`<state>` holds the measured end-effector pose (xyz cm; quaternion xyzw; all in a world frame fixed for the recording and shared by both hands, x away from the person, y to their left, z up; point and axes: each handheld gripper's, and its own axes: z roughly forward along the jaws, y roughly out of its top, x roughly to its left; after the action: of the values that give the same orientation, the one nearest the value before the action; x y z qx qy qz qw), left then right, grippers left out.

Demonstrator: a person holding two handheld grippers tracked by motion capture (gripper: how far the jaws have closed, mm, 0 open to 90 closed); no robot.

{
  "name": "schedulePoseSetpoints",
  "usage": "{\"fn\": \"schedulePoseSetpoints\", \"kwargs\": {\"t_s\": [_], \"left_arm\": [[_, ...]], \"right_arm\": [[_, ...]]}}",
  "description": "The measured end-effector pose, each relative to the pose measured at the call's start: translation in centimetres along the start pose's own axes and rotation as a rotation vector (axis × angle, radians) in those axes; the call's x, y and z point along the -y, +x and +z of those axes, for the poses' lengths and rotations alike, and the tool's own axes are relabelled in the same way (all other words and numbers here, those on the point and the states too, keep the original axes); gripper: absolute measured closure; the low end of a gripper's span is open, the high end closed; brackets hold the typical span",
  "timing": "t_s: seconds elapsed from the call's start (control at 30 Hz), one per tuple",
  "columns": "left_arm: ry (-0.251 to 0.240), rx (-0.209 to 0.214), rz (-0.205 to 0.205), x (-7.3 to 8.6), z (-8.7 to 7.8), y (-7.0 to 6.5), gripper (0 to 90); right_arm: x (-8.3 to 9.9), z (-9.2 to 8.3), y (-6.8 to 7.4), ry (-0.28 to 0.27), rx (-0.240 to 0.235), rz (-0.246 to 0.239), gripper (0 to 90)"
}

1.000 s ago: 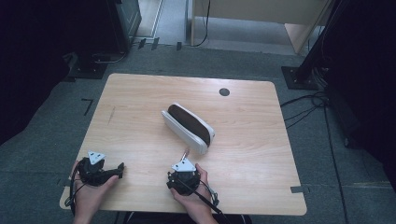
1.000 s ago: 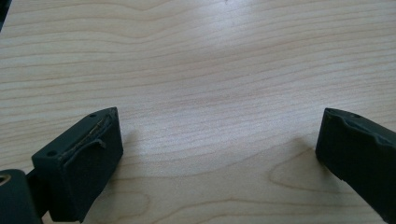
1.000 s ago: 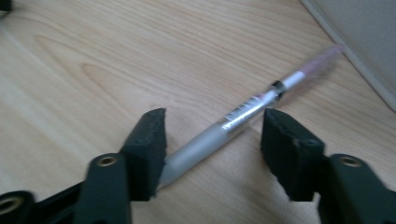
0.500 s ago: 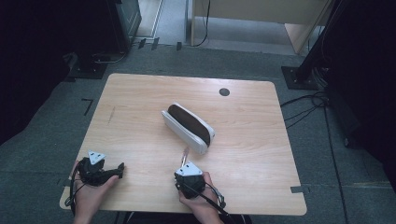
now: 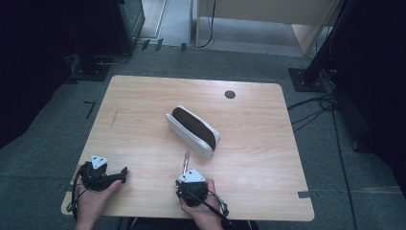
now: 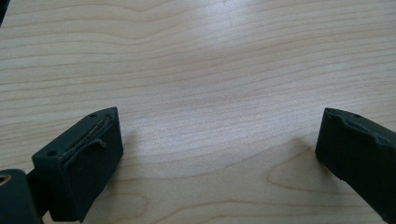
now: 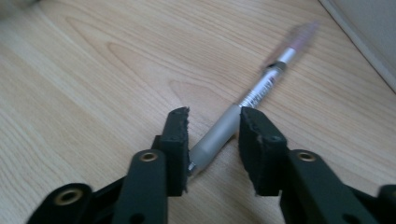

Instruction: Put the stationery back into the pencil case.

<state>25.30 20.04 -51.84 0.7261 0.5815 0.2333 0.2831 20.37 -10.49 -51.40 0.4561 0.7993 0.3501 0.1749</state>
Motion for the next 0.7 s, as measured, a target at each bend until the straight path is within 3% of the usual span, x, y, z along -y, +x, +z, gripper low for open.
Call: {"fn": "schedulePoseSetpoints", "kwargs": {"t_s": [0.2, 0.3, 0.4, 0.57, 0.7], "left_arm": [[-0.001, 0.001, 0.001, 0.0, 0.0, 0.0, 0.7], [-0.001, 0.001, 0.001, 0.0, 0.0, 0.0, 0.7], [-0.002, 0.001, 0.002, 0.0, 0.0, 0.0, 0.7], [-0.007, 0.003, 0.006, 0.0, 0.1, -0.1, 0.7], [-0.01, 0.007, 0.008, 0.0, 0.1, -0.1, 0.7]], "right_arm": [[0.0, -0.2, -1.0, 0.013, -0.092, -0.089, 78.8], [0.4, -0.5, -1.4, -0.002, -0.094, -0.13, 80.5], [0.8, -0.8, -1.4, -0.011, -0.063, -0.134, 80.1], [1.2, -0.9, -1.2, -0.027, -0.053, -0.097, 79.8], [1.1, -0.8, -1.8, -0.023, -0.099, -0.086, 80.9]]}}
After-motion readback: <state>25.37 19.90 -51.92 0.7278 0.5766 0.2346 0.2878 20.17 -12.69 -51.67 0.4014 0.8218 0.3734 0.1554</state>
